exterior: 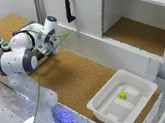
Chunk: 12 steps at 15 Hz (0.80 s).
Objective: Pull the drawer
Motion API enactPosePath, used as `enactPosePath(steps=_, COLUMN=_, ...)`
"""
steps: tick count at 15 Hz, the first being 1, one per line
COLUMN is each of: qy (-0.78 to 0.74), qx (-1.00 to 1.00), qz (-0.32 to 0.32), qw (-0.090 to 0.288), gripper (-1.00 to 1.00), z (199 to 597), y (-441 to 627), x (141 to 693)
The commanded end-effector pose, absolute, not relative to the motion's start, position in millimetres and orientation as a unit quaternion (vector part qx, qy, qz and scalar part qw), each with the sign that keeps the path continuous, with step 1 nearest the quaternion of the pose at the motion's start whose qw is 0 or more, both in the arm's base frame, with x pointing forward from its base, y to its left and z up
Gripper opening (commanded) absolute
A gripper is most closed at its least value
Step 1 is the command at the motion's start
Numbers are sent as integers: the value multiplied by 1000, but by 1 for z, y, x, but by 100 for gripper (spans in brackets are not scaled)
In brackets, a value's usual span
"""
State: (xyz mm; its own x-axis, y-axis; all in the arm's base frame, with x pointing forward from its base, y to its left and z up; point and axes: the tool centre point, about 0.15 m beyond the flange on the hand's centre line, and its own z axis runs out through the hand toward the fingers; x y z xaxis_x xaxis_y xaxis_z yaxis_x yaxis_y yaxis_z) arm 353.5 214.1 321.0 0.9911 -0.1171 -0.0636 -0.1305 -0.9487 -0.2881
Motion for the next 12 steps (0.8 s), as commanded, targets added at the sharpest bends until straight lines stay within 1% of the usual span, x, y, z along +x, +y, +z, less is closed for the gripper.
enactPosePath(steps=1, qy=113, qx=-980, qz=28, qw=158, gripper=-100, z=286, y=144, x=372)
enactPosePath(steps=4, qy=135, qx=-978, qz=26, qw=156, gripper=-100, z=286, y=122, x=375)
enactPosePath(steps=5, qy=132, qx=-978, qz=35, qw=157, gripper=-100, z=286, y=117, x=377)
enactPosePath(steps=6, qy=127, qx=-979, qz=40, qw=151, gripper=100, z=284, y=113, x=378)
enactPosePath(steps=7, qy=130, qx=-979, qz=46, qw=152, gripper=100, z=284, y=106, x=379)
enactPosePath(steps=12, qy=91, qx=-983, qz=36, qw=157, gripper=100, z=303, y=105, x=364)
